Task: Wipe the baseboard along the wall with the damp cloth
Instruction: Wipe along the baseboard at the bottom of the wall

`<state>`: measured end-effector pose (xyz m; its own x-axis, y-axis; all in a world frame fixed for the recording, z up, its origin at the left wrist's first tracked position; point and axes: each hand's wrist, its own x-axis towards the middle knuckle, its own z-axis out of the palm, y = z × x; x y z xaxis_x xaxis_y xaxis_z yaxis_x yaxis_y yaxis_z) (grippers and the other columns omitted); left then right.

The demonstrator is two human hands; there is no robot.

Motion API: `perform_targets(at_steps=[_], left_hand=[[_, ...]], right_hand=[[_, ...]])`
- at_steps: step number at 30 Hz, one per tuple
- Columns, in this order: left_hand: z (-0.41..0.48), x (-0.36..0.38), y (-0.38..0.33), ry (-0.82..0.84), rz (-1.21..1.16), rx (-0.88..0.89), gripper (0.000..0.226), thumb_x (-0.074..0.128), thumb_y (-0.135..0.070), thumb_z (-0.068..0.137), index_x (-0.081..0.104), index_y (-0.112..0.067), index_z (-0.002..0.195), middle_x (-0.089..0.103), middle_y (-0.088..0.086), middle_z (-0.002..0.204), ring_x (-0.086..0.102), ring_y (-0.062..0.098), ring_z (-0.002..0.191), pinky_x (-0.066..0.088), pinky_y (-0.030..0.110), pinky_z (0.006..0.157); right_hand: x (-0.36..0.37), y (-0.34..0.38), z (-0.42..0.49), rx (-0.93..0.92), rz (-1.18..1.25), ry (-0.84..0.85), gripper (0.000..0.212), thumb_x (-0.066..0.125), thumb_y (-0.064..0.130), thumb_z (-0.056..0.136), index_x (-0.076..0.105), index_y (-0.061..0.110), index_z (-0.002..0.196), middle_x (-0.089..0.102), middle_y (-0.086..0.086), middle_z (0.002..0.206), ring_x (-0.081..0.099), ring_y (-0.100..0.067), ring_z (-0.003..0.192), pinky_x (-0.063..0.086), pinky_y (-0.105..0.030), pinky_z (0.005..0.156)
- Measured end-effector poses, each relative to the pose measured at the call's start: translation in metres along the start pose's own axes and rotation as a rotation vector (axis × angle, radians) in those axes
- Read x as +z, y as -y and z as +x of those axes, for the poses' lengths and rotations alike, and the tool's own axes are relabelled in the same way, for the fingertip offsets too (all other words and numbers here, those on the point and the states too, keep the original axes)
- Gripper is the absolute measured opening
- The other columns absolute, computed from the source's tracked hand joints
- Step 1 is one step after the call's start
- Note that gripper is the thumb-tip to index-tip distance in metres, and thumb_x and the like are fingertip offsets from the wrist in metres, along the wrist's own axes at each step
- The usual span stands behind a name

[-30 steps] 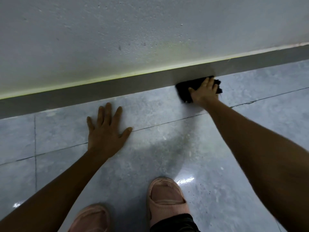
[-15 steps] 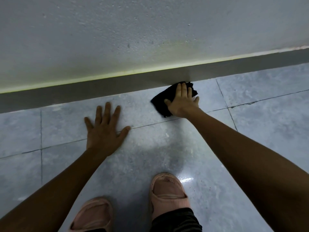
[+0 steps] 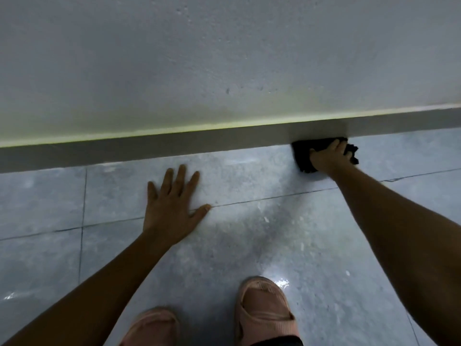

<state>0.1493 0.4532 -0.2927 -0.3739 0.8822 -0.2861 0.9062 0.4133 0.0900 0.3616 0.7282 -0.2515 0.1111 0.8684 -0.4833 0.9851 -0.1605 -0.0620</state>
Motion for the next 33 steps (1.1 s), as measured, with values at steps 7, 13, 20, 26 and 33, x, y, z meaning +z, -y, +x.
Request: perform_targets(at_steps=[7,13,20,26,33], left_hand=[[-0.005,0.011,0.009,-0.065,-0.063,-0.011,0.086,0.006,-0.073,0.081,-0.006,-0.025,0.15,-0.011,0.006,0.16,-0.008,0.025,0.147,0.002,0.052,0.116],[-0.025,0.01,0.06,-0.1,-0.135,-0.238,0.087,0.008,-0.076,0.079,-0.005,-0.027,0.15,-0.01,0.005,0.16,-0.009,0.025,0.146,-0.002,0.054,0.115],[-0.024,0.01,0.069,-0.065,-0.099,-0.208,0.088,0.007,-0.077,0.077,-0.007,-0.03,0.15,-0.01,0.004,0.16,-0.008,0.027,0.147,0.0,0.056,0.115],[-0.025,0.013,0.068,-0.085,-0.089,-0.212,0.085,0.004,-0.076,0.079,-0.011,-0.03,0.149,-0.015,0.002,0.158,-0.012,0.025,0.146,-0.004,0.054,0.115],[-0.029,0.007,0.069,-0.04,-0.124,-0.186,0.082,0.006,-0.072,0.084,-0.009,-0.026,0.15,-0.012,0.004,0.16,-0.009,0.025,0.147,-0.002,0.053,0.116]], right_hand=[[0.065,0.072,-0.095,-0.237,-0.065,0.009,0.082,0.035,0.048,0.093,-0.006,0.005,0.15,-0.011,-0.007,0.16,-0.008,-0.031,0.146,0.007,-0.05,0.115],[0.069,0.05,-0.095,-0.421,-0.157,-0.006,0.078,0.031,0.048,0.094,-0.007,0.01,0.151,-0.01,-0.004,0.161,-0.007,-0.026,0.147,0.004,-0.052,0.116],[0.03,0.019,-0.044,-0.162,-0.034,-0.05,0.076,0.036,0.043,0.094,0.002,0.008,0.152,-0.002,-0.005,0.161,0.0,-0.029,0.146,0.01,-0.052,0.115],[0.082,0.075,-0.115,-0.334,-0.073,-0.066,0.079,0.038,0.042,0.093,0.0,0.006,0.151,-0.004,-0.008,0.161,-0.004,-0.031,0.146,0.011,-0.05,0.115],[0.102,0.099,-0.163,-0.665,-0.312,0.047,0.075,0.032,0.045,0.094,-0.005,0.015,0.152,-0.008,0.001,0.161,-0.008,-0.026,0.147,0.004,-0.051,0.117]])
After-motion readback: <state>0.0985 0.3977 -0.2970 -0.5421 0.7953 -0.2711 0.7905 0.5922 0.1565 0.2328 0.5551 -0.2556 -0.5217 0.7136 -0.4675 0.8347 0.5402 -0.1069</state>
